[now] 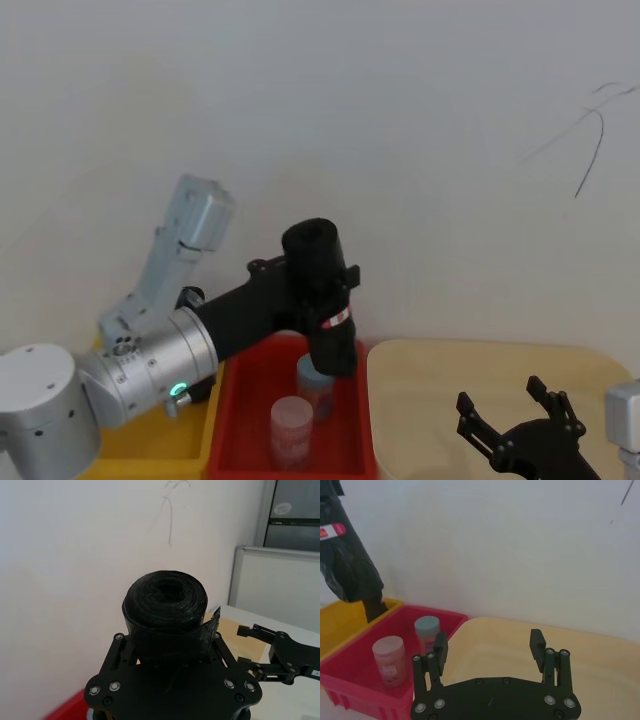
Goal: Pick up the garbage bag with the one hand and transfer it to the other hand.
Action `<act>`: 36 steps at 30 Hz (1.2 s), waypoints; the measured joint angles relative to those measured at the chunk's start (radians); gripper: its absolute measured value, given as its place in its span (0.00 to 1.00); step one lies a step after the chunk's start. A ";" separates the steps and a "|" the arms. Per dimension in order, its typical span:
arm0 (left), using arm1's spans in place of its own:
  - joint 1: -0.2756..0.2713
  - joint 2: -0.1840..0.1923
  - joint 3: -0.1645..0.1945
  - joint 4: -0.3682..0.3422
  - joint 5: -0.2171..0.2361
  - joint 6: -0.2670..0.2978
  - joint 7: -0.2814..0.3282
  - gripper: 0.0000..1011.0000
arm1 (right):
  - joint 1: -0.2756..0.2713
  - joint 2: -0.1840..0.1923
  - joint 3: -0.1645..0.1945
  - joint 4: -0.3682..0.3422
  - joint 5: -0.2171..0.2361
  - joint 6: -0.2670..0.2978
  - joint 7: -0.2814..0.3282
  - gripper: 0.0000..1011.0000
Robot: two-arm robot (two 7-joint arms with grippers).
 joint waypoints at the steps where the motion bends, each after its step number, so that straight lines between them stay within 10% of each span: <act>1: -0.001 -0.001 0.004 0.002 0.002 0.000 0.000 0.43 | 0.000 0.000 0.000 0.000 0.000 0.000 0.000 0.99; 22: -0.016 -0.013 0.046 0.020 0.005 0.008 -0.003 0.43 | 0.012 0.049 0.009 -0.071 0.055 0.096 0.107 0.99; 36: -0.026 -0.035 0.081 0.043 -0.016 0.023 -0.014 0.43 | 0.105 0.085 -0.049 -0.087 0.107 0.195 0.238 0.99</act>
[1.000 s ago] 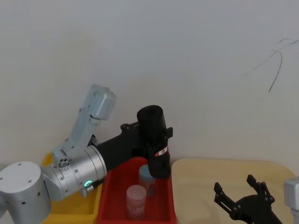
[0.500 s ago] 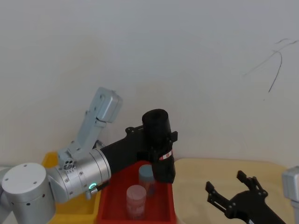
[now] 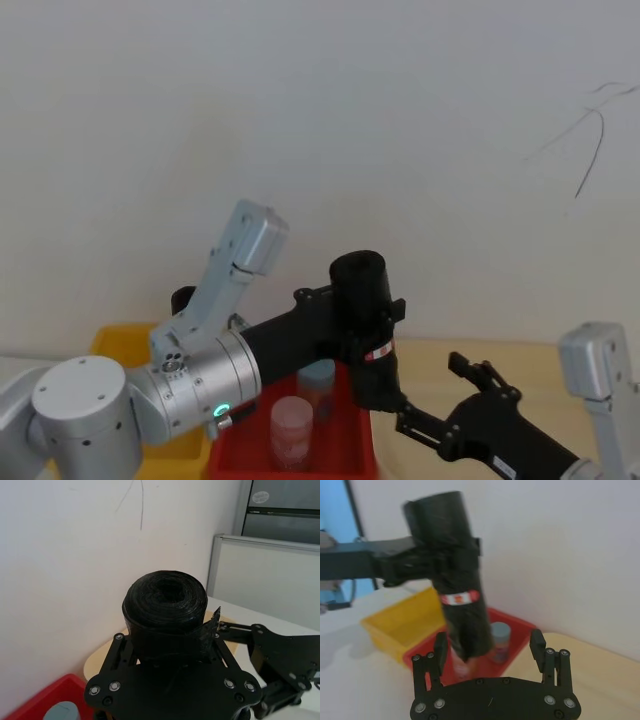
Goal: Pick up the garbage bag with the one hand and transfer it to the other hand.
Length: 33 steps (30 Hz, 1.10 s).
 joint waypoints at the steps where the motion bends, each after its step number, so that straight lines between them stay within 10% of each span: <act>1: -0.001 -0.001 0.002 0.002 0.000 0.000 0.000 0.43 | 0.005 0.001 -0.003 0.001 0.002 0.004 0.005 0.99; 33: -0.034 -0.010 0.033 0.008 -0.042 -0.002 -0.011 0.43 | 0.141 0.009 -0.108 0.071 0.013 0.040 0.085 0.99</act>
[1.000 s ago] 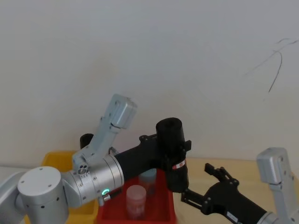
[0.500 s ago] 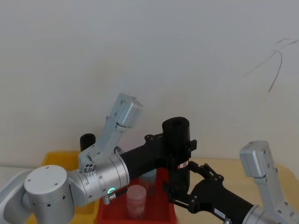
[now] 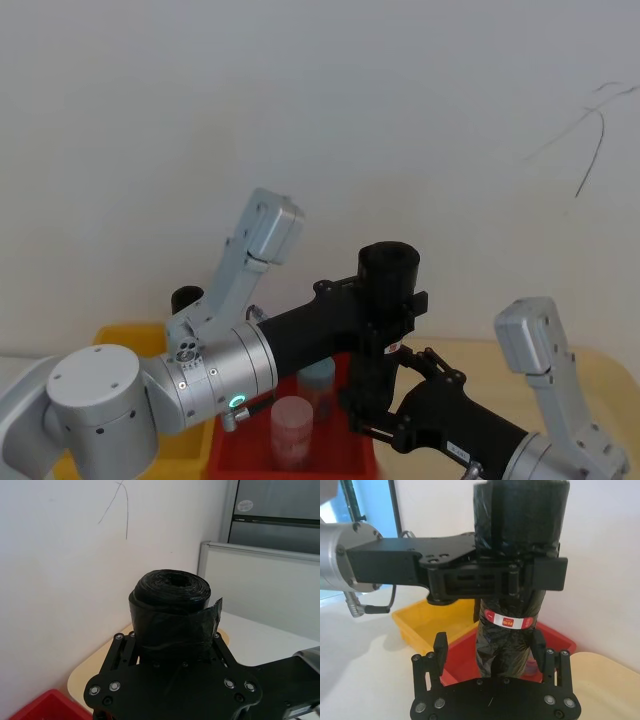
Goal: Pick up the garbage bag with the one hand and transfer it to the other hand.
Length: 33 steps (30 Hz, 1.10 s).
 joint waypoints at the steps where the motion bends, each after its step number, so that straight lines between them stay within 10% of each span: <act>1: 0.000 0.001 0.000 -0.001 -0.001 0.000 -0.001 0.43 | 0.001 0.000 -0.001 0.002 0.000 0.000 0.000 0.99; 33: -0.004 0.038 0.037 -0.021 -0.008 -0.013 -0.014 0.43 | 0.040 0.000 -0.018 0.043 0.039 -0.023 -0.003 0.99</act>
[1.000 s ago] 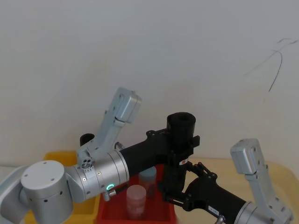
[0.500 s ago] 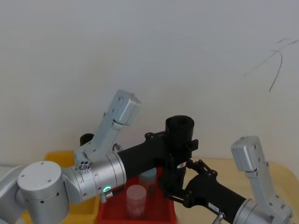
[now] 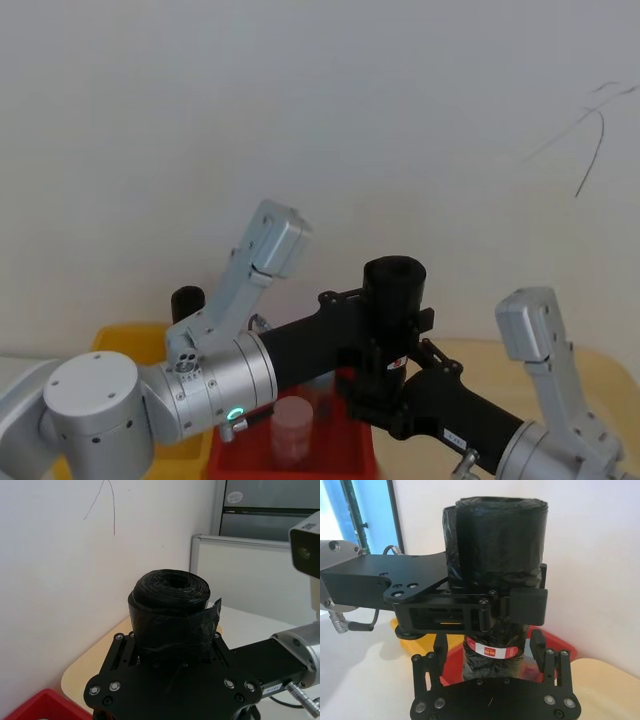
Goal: Pick up the garbage bag with the one hand and transfer it to the other hand.
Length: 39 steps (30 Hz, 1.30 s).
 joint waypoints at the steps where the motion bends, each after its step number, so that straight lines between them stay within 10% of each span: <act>1: 0.000 0.000 0.001 0.000 -0.001 0.000 0.000 0.43 | 0.002 -0.001 -0.002 0.004 0.002 -0.001 0.001 0.99; 14: -0.004 -0.003 0.006 -0.003 -0.024 -0.002 0.007 0.43 | 0.014 -0.011 -0.017 0.032 0.018 -0.013 0.012 0.99; 39: -0.007 -0.005 0.009 -0.002 -0.042 0.002 0.010 0.46 | 0.020 -0.015 -0.025 0.046 0.027 -0.019 0.016 0.55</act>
